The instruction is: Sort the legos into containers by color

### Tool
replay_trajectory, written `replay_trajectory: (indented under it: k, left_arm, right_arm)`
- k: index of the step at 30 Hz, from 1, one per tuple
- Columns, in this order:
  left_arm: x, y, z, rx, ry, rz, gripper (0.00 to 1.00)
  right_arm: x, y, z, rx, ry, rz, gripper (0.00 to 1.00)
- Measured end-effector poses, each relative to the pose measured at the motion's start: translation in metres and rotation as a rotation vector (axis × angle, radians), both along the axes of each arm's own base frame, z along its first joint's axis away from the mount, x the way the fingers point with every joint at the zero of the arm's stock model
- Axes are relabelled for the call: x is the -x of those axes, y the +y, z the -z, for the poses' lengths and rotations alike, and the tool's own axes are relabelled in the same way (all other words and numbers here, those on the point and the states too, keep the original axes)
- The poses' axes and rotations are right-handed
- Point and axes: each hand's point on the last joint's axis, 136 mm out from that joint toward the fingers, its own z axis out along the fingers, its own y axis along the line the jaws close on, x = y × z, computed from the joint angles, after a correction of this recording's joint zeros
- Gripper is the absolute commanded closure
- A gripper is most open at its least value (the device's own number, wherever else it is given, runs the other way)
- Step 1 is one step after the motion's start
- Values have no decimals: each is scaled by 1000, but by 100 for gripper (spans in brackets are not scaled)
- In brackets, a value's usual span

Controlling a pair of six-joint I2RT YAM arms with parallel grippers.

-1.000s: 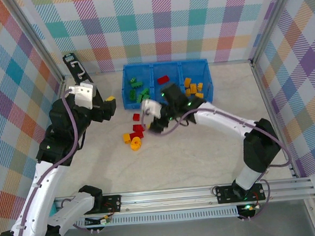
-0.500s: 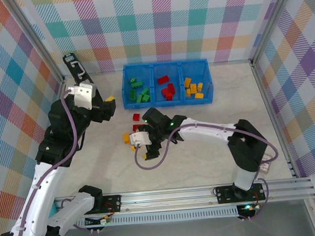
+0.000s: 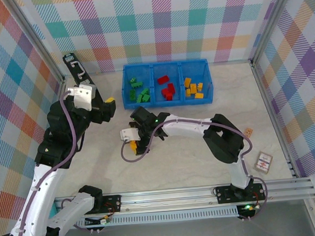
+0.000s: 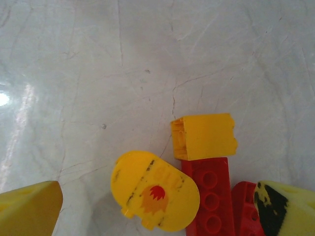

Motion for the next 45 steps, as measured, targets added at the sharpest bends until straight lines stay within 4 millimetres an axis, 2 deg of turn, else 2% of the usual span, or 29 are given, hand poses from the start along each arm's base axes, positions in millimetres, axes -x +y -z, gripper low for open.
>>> replay_trajectory:
  k: [5,15,17,20,24,29,33,36,38,40,45]
  left_arm:
    - [0,0,1,-5,2,2,0]
    - [0,0,2,-7,3,3,0]
    - [0,0,2,-8,4,3,0]
    - [-1,-1,3,-8,5,3,0]
    - [-2,-1,4,-10,9,3,0]
    - [-2,-1,5,-11,12,3,0]
    - [-3,-1,7,-16,15,3,0]
    - [-3,-1,7,-17,15,2,0]
    - [-3,-1,8,-20,16,2,0]
    - [-5,-1,10,-22,22,2,0]
    - [-14,-5,21,-33,59,3,0]
  right_arm:
    - [2,-4,22,47,34,3,0]
    - [0,-5,45,100,49,11,1]
    - [-1,-4,43,96,48,11,6]
    - [0,-4,46,104,55,13,23]
    - [-2,-1,46,99,52,14,34]
    - [-2,0,46,93,50,9,58]
    - [-3,0,44,79,55,19,63]
    - [-3,-13,40,73,89,53,67]
    - [-8,-28,30,59,125,100,68]
    - [-26,-45,8,13,146,171,68]
    - [-91,-97,-87,-197,95,374,68]
